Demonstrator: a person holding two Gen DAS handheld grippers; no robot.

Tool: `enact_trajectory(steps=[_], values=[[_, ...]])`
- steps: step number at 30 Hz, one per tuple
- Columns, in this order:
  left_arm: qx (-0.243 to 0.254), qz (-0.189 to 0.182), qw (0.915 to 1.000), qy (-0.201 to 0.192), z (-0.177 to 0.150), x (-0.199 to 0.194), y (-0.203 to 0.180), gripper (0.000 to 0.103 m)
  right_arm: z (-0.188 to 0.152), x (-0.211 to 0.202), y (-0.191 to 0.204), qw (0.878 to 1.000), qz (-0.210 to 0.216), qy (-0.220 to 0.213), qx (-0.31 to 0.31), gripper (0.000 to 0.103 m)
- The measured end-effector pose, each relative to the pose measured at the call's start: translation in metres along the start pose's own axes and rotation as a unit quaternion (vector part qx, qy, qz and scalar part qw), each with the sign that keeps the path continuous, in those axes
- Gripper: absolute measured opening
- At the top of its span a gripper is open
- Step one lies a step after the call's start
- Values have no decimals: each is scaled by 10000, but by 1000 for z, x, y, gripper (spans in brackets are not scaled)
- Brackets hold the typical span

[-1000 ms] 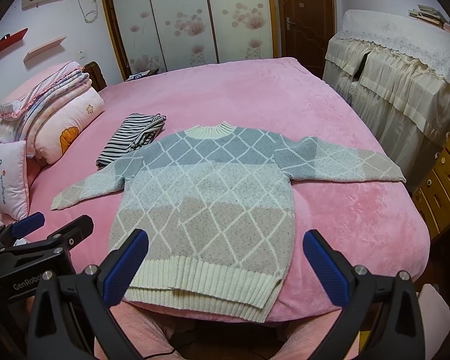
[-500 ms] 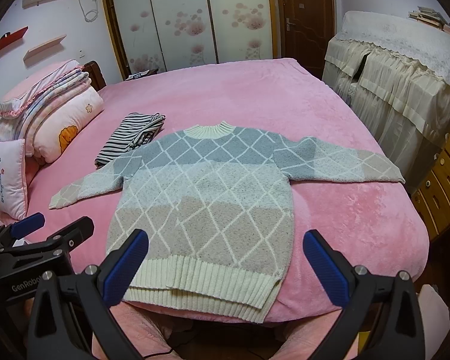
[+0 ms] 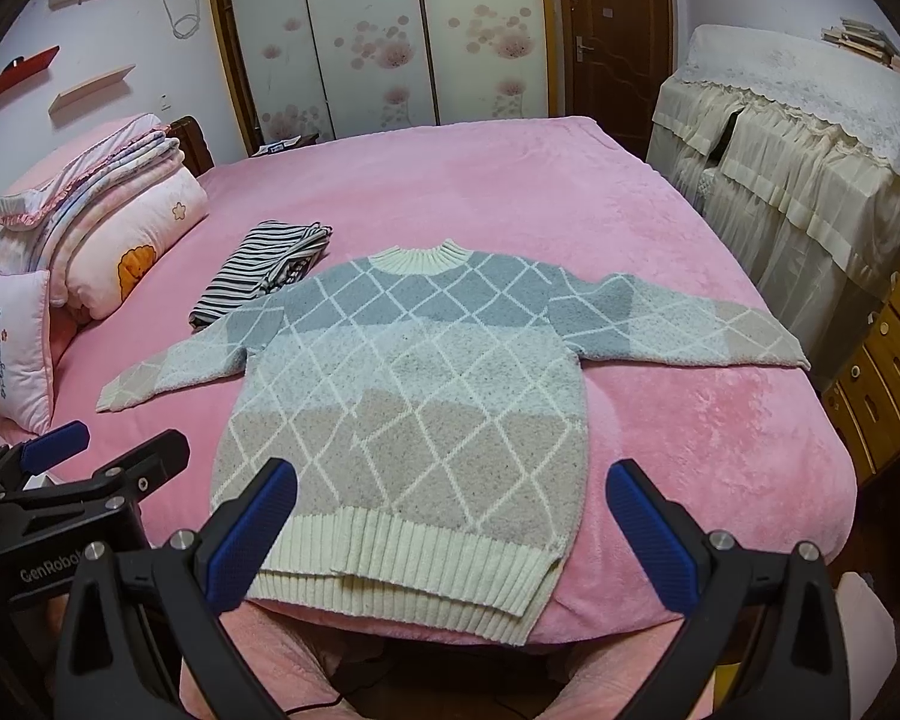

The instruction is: Fold small clothes

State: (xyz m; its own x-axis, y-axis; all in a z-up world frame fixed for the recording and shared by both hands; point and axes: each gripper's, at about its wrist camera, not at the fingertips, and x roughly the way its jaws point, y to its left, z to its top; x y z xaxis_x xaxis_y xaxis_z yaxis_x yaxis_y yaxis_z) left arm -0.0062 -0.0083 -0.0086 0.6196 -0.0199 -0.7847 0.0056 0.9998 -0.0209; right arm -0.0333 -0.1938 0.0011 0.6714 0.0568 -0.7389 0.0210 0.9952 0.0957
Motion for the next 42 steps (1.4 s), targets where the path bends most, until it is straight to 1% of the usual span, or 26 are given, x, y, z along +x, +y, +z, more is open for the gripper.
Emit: enact_trajectory(steps=[8,14,42], values=[[-2,-12,10000,12,1,0,0,103,-1,1,0,10000,-22,-12,-35,103],[-10,-35,10000,63,1,2,0,103,2,-4,0,9999,-60,-103,-73,103],[-83,26,9999,108,1,7,4,103,3,-2,-2,9999,-40,-118,-45,103]])
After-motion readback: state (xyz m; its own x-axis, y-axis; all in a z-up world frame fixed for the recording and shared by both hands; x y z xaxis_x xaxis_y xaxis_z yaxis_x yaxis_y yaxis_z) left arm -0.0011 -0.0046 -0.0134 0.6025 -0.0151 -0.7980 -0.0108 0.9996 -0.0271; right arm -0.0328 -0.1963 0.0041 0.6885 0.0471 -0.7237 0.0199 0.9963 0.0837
